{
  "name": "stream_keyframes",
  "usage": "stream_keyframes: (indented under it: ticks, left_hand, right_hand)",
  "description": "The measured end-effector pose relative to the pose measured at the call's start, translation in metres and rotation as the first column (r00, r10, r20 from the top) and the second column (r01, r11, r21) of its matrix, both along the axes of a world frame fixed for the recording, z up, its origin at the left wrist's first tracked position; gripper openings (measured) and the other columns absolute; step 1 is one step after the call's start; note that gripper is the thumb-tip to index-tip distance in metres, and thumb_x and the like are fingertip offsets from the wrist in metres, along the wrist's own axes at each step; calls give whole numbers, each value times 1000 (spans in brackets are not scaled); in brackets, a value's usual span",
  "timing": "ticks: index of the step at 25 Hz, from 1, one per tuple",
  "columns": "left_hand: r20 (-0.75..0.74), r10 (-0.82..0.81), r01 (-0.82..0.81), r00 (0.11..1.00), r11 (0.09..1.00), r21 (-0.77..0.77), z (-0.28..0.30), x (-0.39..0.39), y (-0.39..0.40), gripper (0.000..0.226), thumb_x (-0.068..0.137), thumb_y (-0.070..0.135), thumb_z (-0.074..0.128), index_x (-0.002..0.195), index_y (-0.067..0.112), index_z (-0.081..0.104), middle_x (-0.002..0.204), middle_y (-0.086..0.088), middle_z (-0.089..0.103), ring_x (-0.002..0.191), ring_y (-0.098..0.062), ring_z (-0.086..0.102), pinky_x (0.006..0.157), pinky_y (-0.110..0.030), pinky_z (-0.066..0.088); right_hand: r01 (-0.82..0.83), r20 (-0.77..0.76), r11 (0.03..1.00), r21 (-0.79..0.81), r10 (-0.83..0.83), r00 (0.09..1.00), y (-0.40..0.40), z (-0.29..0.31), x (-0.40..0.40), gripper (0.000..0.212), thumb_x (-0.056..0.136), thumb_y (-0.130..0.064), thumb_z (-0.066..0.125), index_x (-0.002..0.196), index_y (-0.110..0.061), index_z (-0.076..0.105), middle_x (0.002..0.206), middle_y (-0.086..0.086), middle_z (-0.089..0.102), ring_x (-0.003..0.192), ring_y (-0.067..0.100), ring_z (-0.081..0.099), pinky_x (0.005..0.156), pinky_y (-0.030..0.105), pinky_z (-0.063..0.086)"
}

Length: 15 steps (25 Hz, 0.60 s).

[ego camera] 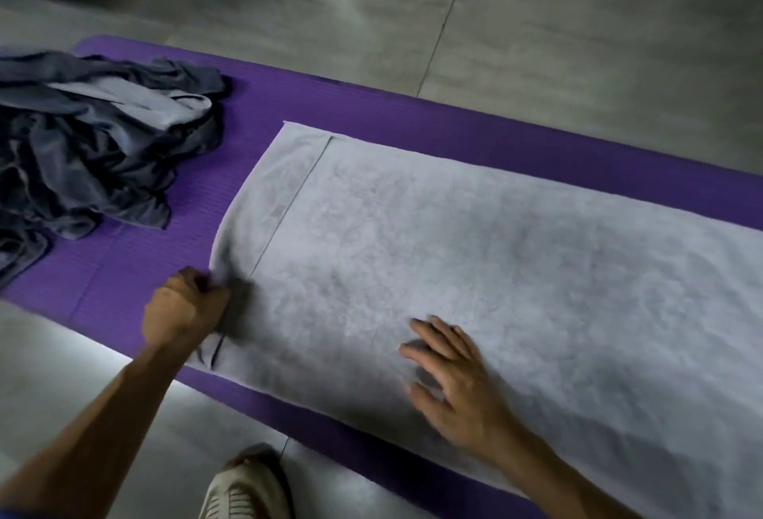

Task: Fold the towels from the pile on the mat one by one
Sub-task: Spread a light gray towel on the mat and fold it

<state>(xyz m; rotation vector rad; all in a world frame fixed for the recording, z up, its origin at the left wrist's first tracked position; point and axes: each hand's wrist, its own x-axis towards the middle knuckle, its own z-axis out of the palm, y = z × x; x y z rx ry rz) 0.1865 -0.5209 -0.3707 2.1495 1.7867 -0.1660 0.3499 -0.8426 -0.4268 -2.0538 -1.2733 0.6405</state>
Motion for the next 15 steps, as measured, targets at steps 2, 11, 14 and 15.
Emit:
stream_keyframes:
  ticks: [2, 11, 14, 15]
  left_hand:
    - [-30, -178, 180, 984, 977, 114, 16, 28, -46, 22, 78, 33, 68, 83, 18, 53, 88, -18, 64, 86, -43, 63, 67, -39, 43]
    - [-32, -797, 797, 603, 599, 76, -4, 104, -283, 72, 42, 17, 85, 110, 21, 63, 76, -2, 66, 51, -21, 61, 41, -31, 48]
    - [-57, -758, 759, 649, 642, 104, -23, 80, -301, 86, 35, 13, 79, 117, 19, 53, 88, -5, 70, 62, -26, 64, 45, -36, 51]
    - [-34, -743, 742, 668, 663, 99, -24, 71, -303, 83, 37, 13, 76, 116, 18, 54, 86, -5, 69, 60, -25, 63, 44, -36, 50]
  right_hand:
    - [234, -453, 972, 11, -203, 868, 13, 19, 10, 28, 92, -28, 63, 120, -31, 63, 144, -21, 43, 132, -7, 39, 104, 20, 38]
    - [565, -778, 777, -277, -526, 343, 30, 52, 113, 26, 87, -16, 67, 112, -25, 66, 112, -3, 67, 105, 14, 63, 90, 27, 48]
    - [572, -782, 753, -325, -554, 286, 43, 48, 131, 36, 68, -32, 74, 103, -25, 71, 112, 2, 71, 105, 21, 65, 83, 33, 47]
    - [611, -795, 734, -296, -544, 269, 51, 47, 137, 35, 64, -32, 75, 99, -23, 73, 110, 4, 72, 104, 22, 66, 83, 33, 49]
